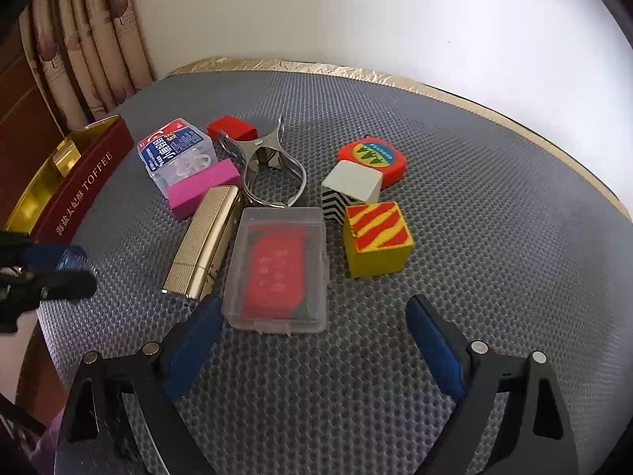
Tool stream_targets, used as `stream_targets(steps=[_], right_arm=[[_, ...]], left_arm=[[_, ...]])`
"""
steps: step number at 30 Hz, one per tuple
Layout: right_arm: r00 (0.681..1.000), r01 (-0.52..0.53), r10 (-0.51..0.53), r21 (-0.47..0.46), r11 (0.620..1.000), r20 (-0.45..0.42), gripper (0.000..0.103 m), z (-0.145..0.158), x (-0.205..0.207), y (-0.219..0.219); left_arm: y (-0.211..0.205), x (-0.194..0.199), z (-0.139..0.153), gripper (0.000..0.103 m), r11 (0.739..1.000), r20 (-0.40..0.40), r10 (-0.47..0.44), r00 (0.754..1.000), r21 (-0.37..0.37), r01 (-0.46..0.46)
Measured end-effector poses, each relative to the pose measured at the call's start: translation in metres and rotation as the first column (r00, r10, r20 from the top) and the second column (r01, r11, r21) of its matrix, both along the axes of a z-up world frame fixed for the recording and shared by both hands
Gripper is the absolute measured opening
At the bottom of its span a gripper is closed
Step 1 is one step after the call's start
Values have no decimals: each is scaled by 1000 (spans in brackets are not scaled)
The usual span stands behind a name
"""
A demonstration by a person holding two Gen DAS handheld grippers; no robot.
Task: Organize rigid objects
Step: 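Grasp the clear red-filled box with the right gripper while the left drops the blue case in the tin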
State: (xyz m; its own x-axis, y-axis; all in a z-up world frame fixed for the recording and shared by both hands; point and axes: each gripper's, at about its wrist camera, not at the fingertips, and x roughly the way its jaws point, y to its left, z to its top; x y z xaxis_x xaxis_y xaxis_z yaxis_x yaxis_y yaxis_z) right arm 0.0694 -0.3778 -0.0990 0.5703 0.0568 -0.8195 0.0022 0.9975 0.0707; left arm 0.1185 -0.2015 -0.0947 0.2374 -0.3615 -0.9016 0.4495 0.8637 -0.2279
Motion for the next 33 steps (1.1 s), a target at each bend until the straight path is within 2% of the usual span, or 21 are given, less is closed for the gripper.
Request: stream_targets(steps=[4,6,7,9,10,12,18,20,23,28,33], right_arm=[[1000,-16,16,-21,1000,-9,92,1,12,5],[999,-17,15,-45,999,-37,86,-3,23,7],[998,-22,19,-44,999,-52,70,-5,27,8],[998,-32,29,-54,998,-52,52,-5,32,10],[998,-33,30,-62,998,-54,50,-4,33,11],[998,-28,25,-57,998,-58,50,-2,31,10],[999,23,-19,86,996,-46,50,4,-2,-16],[999,37,-33,114,993,-42,50,6,-12,-23],[998,60,-56,148,987,-34,50,9,-33,-32],[997,82,-78,194,978,-24,50,13,-54,-41],[997,80,-79,194,978,-9,50,23,-63,-43]], left_arm=[[0,1,-3,42,1000,-7,-14,1000,-1,14],[0,1,-4,42,1000,-9,-13,1000,0,13],[-1,2,-6,42,1000,-12,-14,1000,-3,14],[1,3,-3,42,1000,-8,-7,1000,-10,7],[5,0,-1,42,1000,-6,-4,1000,-14,4],[11,-1,8,42,1000,-3,3,1000,-30,-3],[58,2,52,42,997,48,67,997,-43,-65],[77,9,62,42,994,67,108,992,-24,-107],[109,26,70,42,981,123,184,975,46,-191],[147,73,58,42,953,147,267,952,110,-284],[140,121,29,42,940,158,275,948,163,-300]])
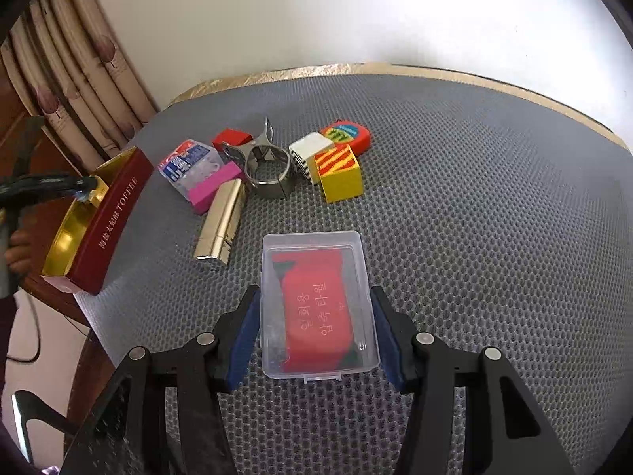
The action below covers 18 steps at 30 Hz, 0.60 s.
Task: Organize rigid objects
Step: 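Grasp the clear red-filled box with the right gripper while the left drops the blue case in the tin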
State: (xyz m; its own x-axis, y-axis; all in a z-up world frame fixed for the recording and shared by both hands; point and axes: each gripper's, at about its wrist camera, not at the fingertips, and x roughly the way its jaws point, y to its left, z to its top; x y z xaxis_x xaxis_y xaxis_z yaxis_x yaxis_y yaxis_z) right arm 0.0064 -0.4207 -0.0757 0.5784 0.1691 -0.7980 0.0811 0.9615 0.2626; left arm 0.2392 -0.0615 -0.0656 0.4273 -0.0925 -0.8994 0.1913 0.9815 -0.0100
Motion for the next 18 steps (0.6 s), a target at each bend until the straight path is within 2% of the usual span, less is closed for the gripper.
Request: stream_targets(steps=[2,4,7,12,14,18], right_arm=[[1000,-1,1,5,1000,4,50,3,1,2],[1000,0,0,9,1000,6,50,6,3,2],[1000,-1,1,8,1000,4,50,8,5,4],[1000,1,-1,28,1000,-11,50,5,8,4],[1000,3,-2,31,1000,-11,50,6,8,5],[1000,-2,2,20,1000,-4,50,11,7,9]], left_arm=[[-2,12,-9,42,1000,3,13,1000,13,-13],[-8,25,-19,42,1000,-6,10,1000,-4,-10],[-11,35,-27,42,1000,12,8,1000,27,-8],[-8,46,-37,43,1000,-43,3,999,8,-3],[-7,50,-36,43,1000,-45,0,999,0,0],[-3,46,-25,49,999,3,25,1000,21,-25]])
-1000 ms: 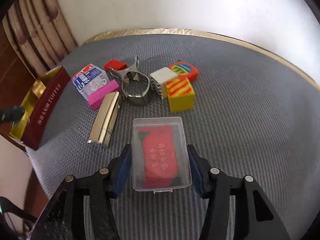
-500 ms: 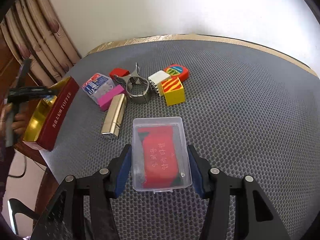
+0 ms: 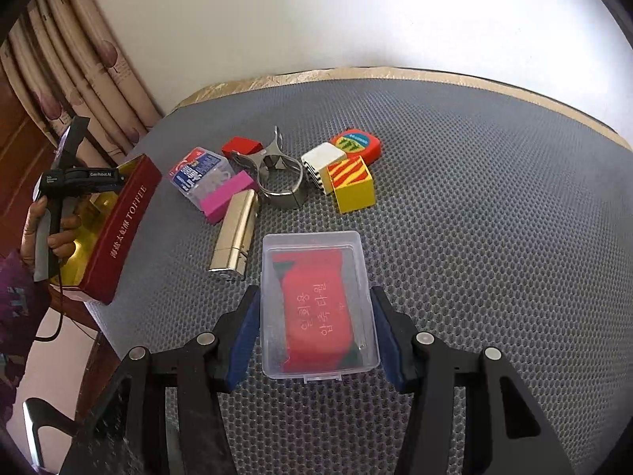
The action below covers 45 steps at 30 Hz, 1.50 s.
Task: Organize rigid objects
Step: 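Grasp the clear red-filled box with the right gripper while the left drops the blue case in the tin, then lower the clear box into the tin and open the right gripper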
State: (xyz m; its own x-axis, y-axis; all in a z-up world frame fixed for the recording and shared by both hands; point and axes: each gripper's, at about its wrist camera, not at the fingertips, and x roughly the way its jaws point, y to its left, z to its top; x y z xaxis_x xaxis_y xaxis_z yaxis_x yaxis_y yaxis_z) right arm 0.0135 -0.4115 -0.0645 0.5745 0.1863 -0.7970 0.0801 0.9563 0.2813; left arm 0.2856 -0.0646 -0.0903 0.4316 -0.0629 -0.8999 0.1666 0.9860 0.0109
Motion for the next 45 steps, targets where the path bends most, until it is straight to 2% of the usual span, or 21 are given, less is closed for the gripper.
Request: stream_targets(steps=[2,5,10,15,19,21,23,26,28,30,34,40,45], right_arm=[[1000,-1,1,0,1000,5,50,4,0,2],[1000,-8,8,16,1000,16,50,12,1,5],[996,-68,65,43,997,59,50,39,15,28],[977,-183,174,68,981,124,50,69,48,77],[956,-276,261,106,955,132,50,77,83,123],[946,-319,304,142,937,115,50,73,108,150],[939,-344,333,154,926,90,50,68,131,174],[931,-364,364,206,908,40,50,55,165,209],[923,-378,384,215,900,14,50,46,181,230],[918,-385,396,201,901,-17,51,37,193,250],[910,-386,406,187,903,-84,51,19,217,277],[897,-401,420,145,905,-138,51,8,236,301],[907,-380,397,133,915,-139,53,2,241,304]], left_arm=[[6,-6,12,49,999,31,30,999,-13,-29],[20,-27,37,49,992,108,111,988,-70,-103],[58,-89,70,50,954,158,281,947,-155,-257],[96,-164,67,51,920,129,365,922,-202,-336],[108,-206,56,51,910,140,405,904,-160,-383],[113,-217,53,51,905,147,414,898,-170,-390],[111,-223,53,52,906,184,416,891,-168,-388],[99,-224,54,53,928,211,372,904,-118,-354],[94,-227,55,58,934,226,355,907,-118,-336],[90,-226,54,63,941,217,335,917,-126,-314],[86,-221,47,64,948,189,316,930,-93,-303],[91,-217,43,64,937,177,349,920,-90,-338],[97,-221,46,64,931,216,363,906,-115,-346]])
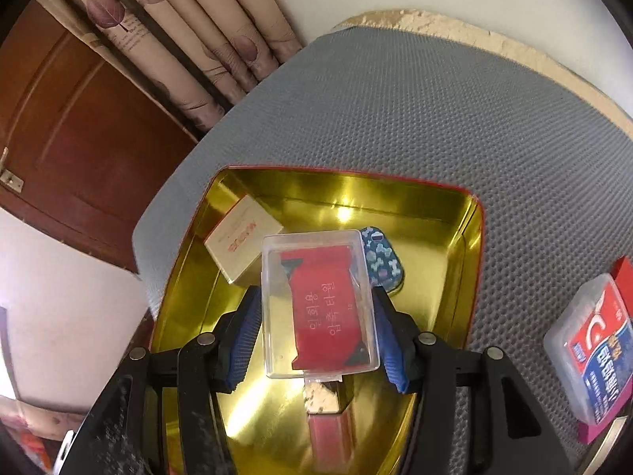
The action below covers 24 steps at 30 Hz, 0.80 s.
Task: Organize rigid objects
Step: 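Lower the clear box into the tin and open the right gripper, then move the right gripper to the blue-and-red floss box and grasp it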
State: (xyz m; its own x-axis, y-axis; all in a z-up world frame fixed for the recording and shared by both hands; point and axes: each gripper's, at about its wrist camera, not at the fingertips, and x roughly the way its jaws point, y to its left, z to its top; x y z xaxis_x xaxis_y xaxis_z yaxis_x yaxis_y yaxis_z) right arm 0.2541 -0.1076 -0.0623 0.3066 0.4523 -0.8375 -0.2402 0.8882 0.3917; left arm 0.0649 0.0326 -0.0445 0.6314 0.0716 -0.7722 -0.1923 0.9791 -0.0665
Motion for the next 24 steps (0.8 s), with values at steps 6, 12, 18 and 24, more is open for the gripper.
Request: stream_targets(steps=[6,12,18,24], right_arm=[[994,68,-84,210,975,64,78,23,-22,-42],[951,162,-212,225,961,223,95,41,-113,-137],[954,55,-30,-77,996,299,95,42,-141,-178],[935,-210,287,-326,922,209,93,38,-94,-148]], left_arm=[[1,-2,5,64,998,44,-32,999,-61,35],[-17,2,-2,64,983,-29,-147,989,-118,143],[-43,-5,0,64,978,-30,-210,977,-16,210],[-46,-5,0,64,979,-23,-202,979,1,202]])
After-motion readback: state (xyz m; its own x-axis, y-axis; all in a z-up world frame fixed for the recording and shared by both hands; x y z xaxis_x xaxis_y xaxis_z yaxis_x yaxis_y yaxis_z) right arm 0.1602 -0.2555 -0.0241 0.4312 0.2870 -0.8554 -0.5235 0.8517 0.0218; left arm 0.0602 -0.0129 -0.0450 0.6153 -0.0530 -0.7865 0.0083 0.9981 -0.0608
